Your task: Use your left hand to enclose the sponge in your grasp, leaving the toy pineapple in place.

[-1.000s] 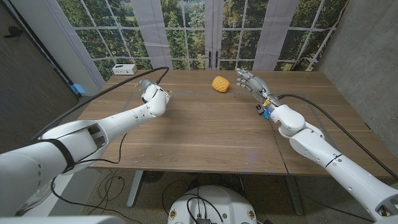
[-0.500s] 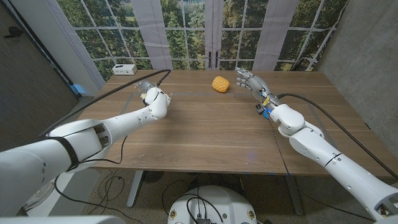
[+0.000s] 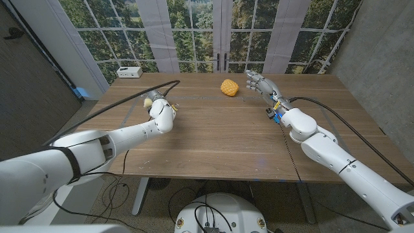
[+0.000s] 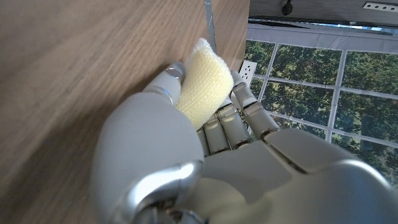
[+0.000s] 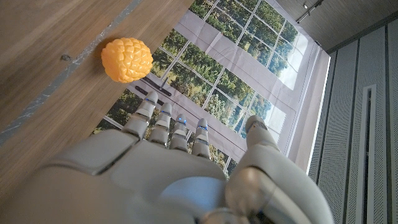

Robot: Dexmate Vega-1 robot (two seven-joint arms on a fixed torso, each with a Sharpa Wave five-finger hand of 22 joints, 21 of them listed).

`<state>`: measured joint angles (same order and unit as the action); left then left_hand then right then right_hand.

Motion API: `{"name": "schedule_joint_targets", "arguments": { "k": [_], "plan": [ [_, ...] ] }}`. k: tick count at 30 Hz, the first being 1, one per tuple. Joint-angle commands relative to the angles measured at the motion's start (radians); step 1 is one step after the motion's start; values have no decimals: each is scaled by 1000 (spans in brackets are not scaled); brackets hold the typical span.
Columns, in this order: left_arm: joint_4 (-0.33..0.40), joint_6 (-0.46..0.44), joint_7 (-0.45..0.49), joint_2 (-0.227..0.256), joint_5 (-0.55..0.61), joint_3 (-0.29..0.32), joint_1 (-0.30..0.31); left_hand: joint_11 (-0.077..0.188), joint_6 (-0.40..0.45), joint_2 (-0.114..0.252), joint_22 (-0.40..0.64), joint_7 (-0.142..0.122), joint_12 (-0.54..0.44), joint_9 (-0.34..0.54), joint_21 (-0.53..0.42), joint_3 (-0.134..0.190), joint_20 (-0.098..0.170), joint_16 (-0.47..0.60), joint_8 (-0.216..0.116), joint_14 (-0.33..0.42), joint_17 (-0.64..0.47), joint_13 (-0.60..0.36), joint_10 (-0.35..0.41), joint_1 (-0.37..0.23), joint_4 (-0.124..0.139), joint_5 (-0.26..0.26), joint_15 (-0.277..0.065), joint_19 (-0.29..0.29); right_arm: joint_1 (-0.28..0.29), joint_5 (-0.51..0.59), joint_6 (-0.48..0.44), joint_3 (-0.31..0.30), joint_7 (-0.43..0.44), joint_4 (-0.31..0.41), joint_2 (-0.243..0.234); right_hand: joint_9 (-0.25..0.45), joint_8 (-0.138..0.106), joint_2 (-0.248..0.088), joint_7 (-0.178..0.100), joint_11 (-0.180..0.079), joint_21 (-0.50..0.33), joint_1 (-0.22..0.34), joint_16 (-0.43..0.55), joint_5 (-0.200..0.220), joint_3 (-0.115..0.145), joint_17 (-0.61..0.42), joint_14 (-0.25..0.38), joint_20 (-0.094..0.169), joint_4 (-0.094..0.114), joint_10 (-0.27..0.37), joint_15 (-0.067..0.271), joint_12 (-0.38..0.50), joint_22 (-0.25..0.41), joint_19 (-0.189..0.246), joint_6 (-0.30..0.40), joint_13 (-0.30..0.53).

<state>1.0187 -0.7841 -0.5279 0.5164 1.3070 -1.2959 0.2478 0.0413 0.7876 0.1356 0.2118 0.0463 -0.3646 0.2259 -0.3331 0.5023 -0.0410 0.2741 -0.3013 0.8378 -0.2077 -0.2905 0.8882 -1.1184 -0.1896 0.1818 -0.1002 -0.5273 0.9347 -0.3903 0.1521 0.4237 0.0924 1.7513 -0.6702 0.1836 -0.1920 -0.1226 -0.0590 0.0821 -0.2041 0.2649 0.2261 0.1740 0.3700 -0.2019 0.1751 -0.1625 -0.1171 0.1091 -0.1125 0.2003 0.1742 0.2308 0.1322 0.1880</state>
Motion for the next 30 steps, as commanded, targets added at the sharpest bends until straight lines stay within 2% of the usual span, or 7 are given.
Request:
{"name": "schedule_joint_targets", "arguments": {
  "k": [1, 11, 12, 19, 30],
  "plan": [
    [64, -63, 69, 41, 27, -9, 19, 149, 170, 6, 6, -117, -6, 5, -9, -8, 2, 7, -8, 11, -6, -6, 149, -20, 4, 0, -139, -11, 4, 7, -6, -2, 9, 15, -3, 2, 1, 1, -1, 3, -4, 8, 6, 3, 2, -4, 8, 0, -6, 7, -1, 3, 4, 8, 6, 6],
    [140, -141, 167, 74, 56, 51, 62, 153, 173, 7, 8, -117, -9, 9, -13, -16, 5, 8, -13, 10, -9, -15, 150, -33, 7, -2, -139, -13, 12, 9, -7, -7, 15, 27, -7, 2, 1, 0, -1, 3, -4, 8, 5, 3, 2, -4, 7, 1, -5, 7, -1, 3, 4, 8, 6, 6],
    [166, -149, 204, 85, 38, 75, 78, 153, 174, 7, 8, -118, -9, 10, -14, -17, 5, 8, -14, 10, -10, -15, 151, -33, 8, -2, -139, -13, 14, 11, -7, -7, 15, 30, -9, 2, 0, 0, -2, 3, -4, 8, 5, 3, 2, -5, 7, 1, -5, 7, -2, 2, 4, 8, 7, 6],
    [235, -170, 239, 107, 35, 127, 114, 155, 180, 7, 9, -119, -13, 10, -19, -25, 5, 10, -17, 13, -12, -22, 156, -42, 10, -3, -139, -18, 20, 11, -7, -9, 15, 36, -12, 2, 1, -1, -2, 3, -3, 8, 4, 3, 2, -5, 7, 1, -5, 8, -2, 2, 4, 7, 6, 6],
    [401, -192, 291, 152, -17, 244, 192, 155, 184, 7, 10, -119, -15, 11, -24, -34, 5, 14, -20, 18, -16, -30, 158, -50, 12, -4, -139, -20, 32, 10, -11, -15, 19, 51, -19, 2, 1, -1, -2, 3, -2, 8, 3, 3, 2, -5, 7, 1, -5, 8, -1, 2, 4, 7, 7, 6]
  ]
}}
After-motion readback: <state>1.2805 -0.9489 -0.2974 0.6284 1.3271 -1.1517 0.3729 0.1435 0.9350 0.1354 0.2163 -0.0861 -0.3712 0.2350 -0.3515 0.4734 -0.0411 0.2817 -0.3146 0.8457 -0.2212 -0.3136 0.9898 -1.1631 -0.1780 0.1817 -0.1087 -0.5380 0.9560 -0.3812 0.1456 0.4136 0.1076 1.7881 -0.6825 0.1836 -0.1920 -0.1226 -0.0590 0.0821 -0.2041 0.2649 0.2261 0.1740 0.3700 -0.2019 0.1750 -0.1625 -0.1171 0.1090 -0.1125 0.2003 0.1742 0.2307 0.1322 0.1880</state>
